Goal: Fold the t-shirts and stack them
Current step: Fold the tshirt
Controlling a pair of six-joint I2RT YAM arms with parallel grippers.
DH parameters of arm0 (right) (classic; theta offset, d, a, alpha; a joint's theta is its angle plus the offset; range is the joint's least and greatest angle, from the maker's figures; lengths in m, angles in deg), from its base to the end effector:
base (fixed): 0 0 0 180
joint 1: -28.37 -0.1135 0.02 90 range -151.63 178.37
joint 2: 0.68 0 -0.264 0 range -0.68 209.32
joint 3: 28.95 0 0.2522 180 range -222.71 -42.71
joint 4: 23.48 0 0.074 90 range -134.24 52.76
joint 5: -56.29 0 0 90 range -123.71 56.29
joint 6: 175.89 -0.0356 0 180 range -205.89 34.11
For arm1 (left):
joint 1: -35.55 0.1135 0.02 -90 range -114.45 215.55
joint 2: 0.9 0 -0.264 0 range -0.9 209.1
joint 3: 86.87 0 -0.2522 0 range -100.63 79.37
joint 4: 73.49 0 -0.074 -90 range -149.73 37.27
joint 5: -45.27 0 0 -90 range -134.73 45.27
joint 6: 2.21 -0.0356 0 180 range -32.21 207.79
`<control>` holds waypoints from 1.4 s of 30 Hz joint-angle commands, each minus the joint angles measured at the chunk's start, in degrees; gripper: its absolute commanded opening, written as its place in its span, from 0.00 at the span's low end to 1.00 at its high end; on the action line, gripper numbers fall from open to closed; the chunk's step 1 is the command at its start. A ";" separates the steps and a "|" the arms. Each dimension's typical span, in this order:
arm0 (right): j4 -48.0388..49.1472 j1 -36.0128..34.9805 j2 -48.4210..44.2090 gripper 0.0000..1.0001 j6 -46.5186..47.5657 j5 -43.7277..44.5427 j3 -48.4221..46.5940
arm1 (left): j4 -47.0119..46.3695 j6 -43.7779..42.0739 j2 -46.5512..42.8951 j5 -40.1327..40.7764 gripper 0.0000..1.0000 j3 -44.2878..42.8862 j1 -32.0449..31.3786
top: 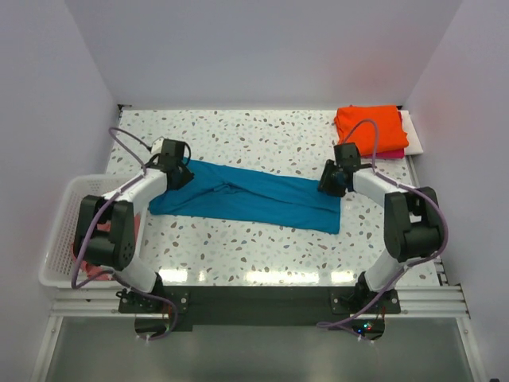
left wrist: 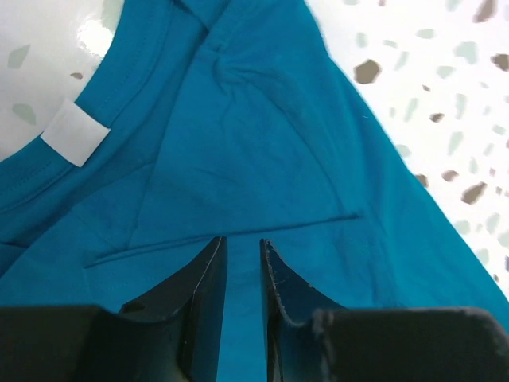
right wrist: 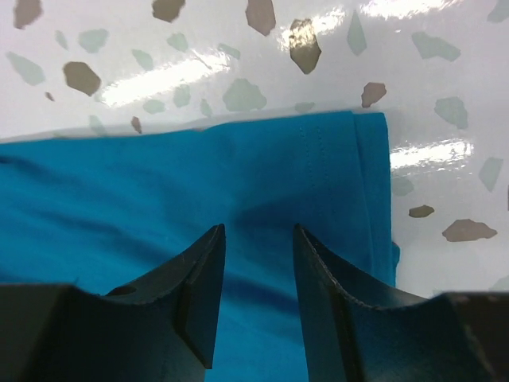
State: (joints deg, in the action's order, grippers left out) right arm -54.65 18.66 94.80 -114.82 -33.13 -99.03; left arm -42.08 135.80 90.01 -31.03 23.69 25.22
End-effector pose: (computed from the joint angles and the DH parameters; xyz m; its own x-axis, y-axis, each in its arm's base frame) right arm 0.3287 0.0559 0.1766 -0.7989 0.3540 -0.4863 0.2551 0.9315 0.2591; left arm 0.3207 -0.0499 0.1986 -0.5498 -0.6338 -0.5441 -0.5606 0.7629 -0.3222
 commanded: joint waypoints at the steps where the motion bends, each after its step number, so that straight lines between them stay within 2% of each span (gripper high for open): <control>1: 1.32 -0.65 1.99 0.43 -1.21 0.40 -0.56 | 2.13 5.42 4.35 4.67 0.27 -4.34 -0.22; 6: 5.53 -0.83 0.94 0.41 -5.51 -2.68 7.08 | 4.76 4.99 15.84 5.90 0.27 -12.59 -0.22; 10: 9.76 -2.06 -4.24 0.41 -9.65 -6.46 15.43 | 7.40 2.45 24.47 6.87 0.27 -24.52 -0.13; 12: 11.51 -5.04 -9.59 0.41 -12.89 -6.21 20.88 | 7.75 -1.49 29.90 6.26 0.27 -29.46 -0.22; 13: 12.22 -6.53 -11.61 0.41 -14.13 -5.86 22.90 | 8.27 -2.56 31.85 5.82 0.27 -35.14 -0.22; 16: 14.85 -13.91 -20.84 0.42 -22.02 -4.10 30.54 | 6.62 -9.58 38.88 0.04 0.30 -45.35 -0.48; 17: 15.90 -19.23 -23.04 0.42 -24.57 -3.40 34.04 | 4.00 -11.34 40.47 -2.07 0.32 -47.66 -0.74; 18: 17.13 -22.59 -27.24 0.44 -29.99 -0.78 35.38 | 2.06 -15.36 43.53 -8.10 0.37 -49.59 -1.18; 19: 18.62 -25.93 -28.67 0.44 -32.05 1.16 36.09 | 0.73 -17.14 45.12 -10.77 0.41 -54.14 -1.62; 20: 18.73 -33.19 -29.56 0.45 -33.63 3.70 35.49 | 0.46 -18.73 46.88 -12.36 0.45 -57.23 -2.93; 21: 17.77 -36.48 -30.00 0.47 -35.39 5.90 34.35 | 0.46 -21.53 50.20 -14.72 0.54 -60.04 -3.64; 22: 17.59 -40.52 -29.39 0.48 -35.06 8.01 32.78 | 0.19 -22.51 51.72 -17.01 0.59 -65.03 -4.69; 23: 15.58 -41.69 -28.34 0.49 -32.62 8.12 29.02 | -1.72 -23.13 53.04 -20.43 0.63 -66.91 -4.96; 24: 14.52 -42.48 -25.98 0.50 -30.86 8.21 26.72 | -2.87 -23.05 54.88 -27.16 0.68 -68.58 -5.14; 25: 13.73 -43.01 -24.66 0.53 -28.66 7.86 24.69 | -4.19 -22.53 55.16 -29.58 0.72 -70.34 -5.23; 27: 8.02 -43.19 -22.72 0.55 -23.56 9.34 18.54 | -8.24 -20.42 54.02 -32.15 0.80 -70.35 -5.23; 31: -0.25 -41.89 -21.30 0.66 -16.18 14.09 9.93 | -11.05 -20.06 48.93 -31.89 0.85 -69.39 -4.88; 33: -2.97 -39.95 -20.25 0.67 -12.83 13.66 7.81 | -10.80 -19.19 43.69 -27.35 0.85 -67.64 -4.61; 35: -4.12 -36.45 -17.72 0.66 -9.59 12.17 5.53 | -12.10 -18.13 36.23 -23.56 0.85 -60.89 -4.26; 36: -4.30 -35.21 -16.74 0.67 -8.70 9.90 4.82 | -12.11 -16.21 33.74 -17.79 0.82 -58.34 -4.26; 38: -4.30 -33.88 -13.50 0.66 -6.07 9.35 3.15 | -9.06 -14.09 27.34 -11.53 0.76 -51.74 -4.26; 39: -4.47 -33.79 -12.00 0.66 -5.27 8.83 2.53 | -8.78 -12.17 25.65 -8.19 0.68 -49.55 -4.26; 42: -4.83 -33.79 -8.04 0.64 -3.86 7.34 0.33 | -5.88 -10.75 21.07 -3.27 0.54 -41.03 -4.70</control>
State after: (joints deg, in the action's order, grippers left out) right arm -57.12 -14.63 84.53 -123.28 -24.30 -96.19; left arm -48.55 121.60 116.70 -44.10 -22.51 20.72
